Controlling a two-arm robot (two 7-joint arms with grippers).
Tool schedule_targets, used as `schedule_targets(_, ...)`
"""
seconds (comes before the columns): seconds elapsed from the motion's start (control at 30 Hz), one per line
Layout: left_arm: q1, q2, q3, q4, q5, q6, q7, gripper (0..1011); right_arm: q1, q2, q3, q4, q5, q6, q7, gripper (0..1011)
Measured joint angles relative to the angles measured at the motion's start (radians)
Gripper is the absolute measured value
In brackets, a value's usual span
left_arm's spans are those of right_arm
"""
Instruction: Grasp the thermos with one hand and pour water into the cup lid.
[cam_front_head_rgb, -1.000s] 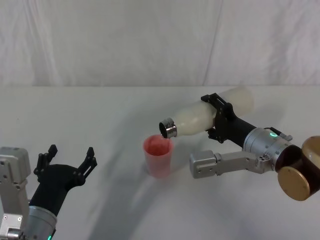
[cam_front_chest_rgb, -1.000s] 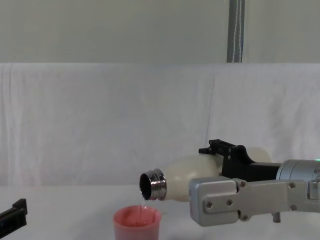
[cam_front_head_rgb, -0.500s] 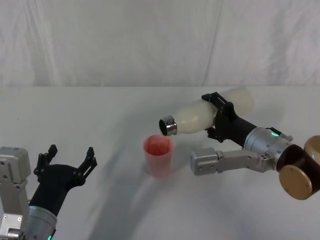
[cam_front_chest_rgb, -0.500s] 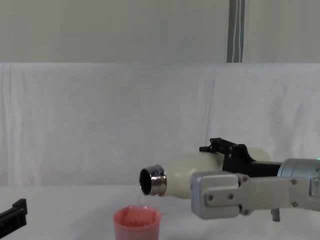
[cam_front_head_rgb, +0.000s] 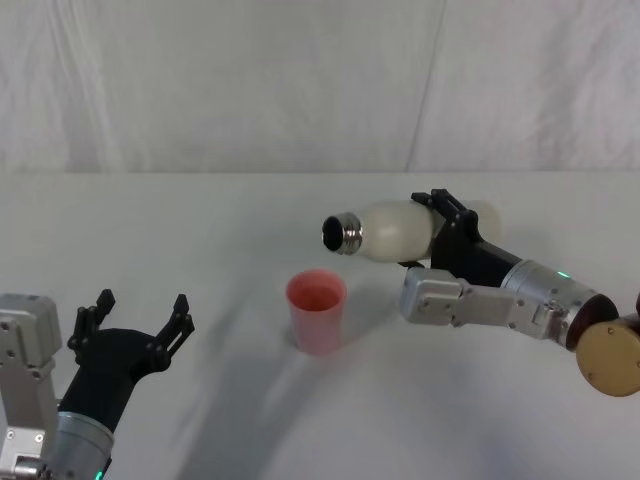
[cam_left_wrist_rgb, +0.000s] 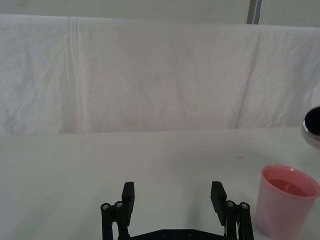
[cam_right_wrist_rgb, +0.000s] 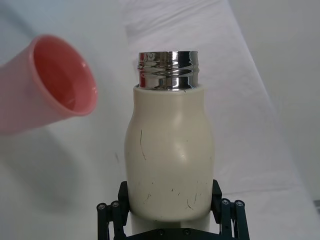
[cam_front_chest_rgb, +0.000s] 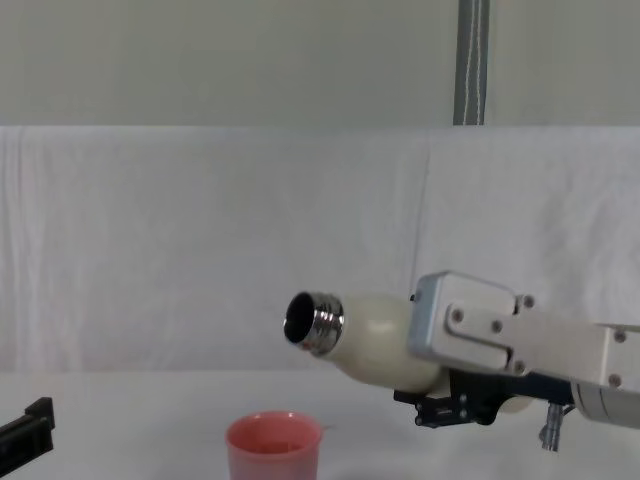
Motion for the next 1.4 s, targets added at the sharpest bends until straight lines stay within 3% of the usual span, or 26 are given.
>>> schedule_targets(0.23, 0.0, 0.0, 0.0, 0.0, 0.0, 0.0, 0.0, 1001, -0.017, -0.001, 0.043, -0.013, 0.091, -0.019, 0.03, 957)
schedule_targets(0.4, 0.0, 0.0, 0.0, 0.0, 0.0, 0.0, 0.0, 1001, -0.031, -0.003, 0.096, -0.009, 0.209, -0.052, 0.064, 958)
schedule_targets(0.5, 0.0, 0.0, 0.0, 0.0, 0.0, 0.0, 0.0, 1001, -0.035, -0.004, 0.108, -0.008, 0.237, -0.06, 0.074, 958)
schedule_targets(0.73, 0.0, 0.0, 0.0, 0.0, 0.0, 0.0, 0.0, 1001, -0.068, -0.026, 0.193, 0.006, 0.456, -0.081, 0.146, 958)
schedule_targets(0.97, 0.0, 0.0, 0.0, 0.0, 0.0, 0.0, 0.0, 1001, -0.106, -0.059, 0.28, 0.024, 0.664, -0.075, 0.189, 958)
schedule_targets(1.0, 0.0, 0.0, 0.0, 0.0, 0.0, 0.0, 0.0, 1001, -0.106, -0.059, 0.28, 0.024, 0.664, -0.075, 0.189, 958)
schedule_targets(1.03, 0.0, 0.0, 0.0, 0.0, 0.0, 0.0, 0.0, 1001, -0.117, -0.064, 0.3, 0.025, 0.708, -0.068, 0.194, 958)
schedule_targets(1.4, 0.0, 0.0, 0.0, 0.0, 0.0, 0.0, 0.0, 1001, -0.173, -0.071, 0.374, 0.016, 0.839, -0.034, 0.192, 958)
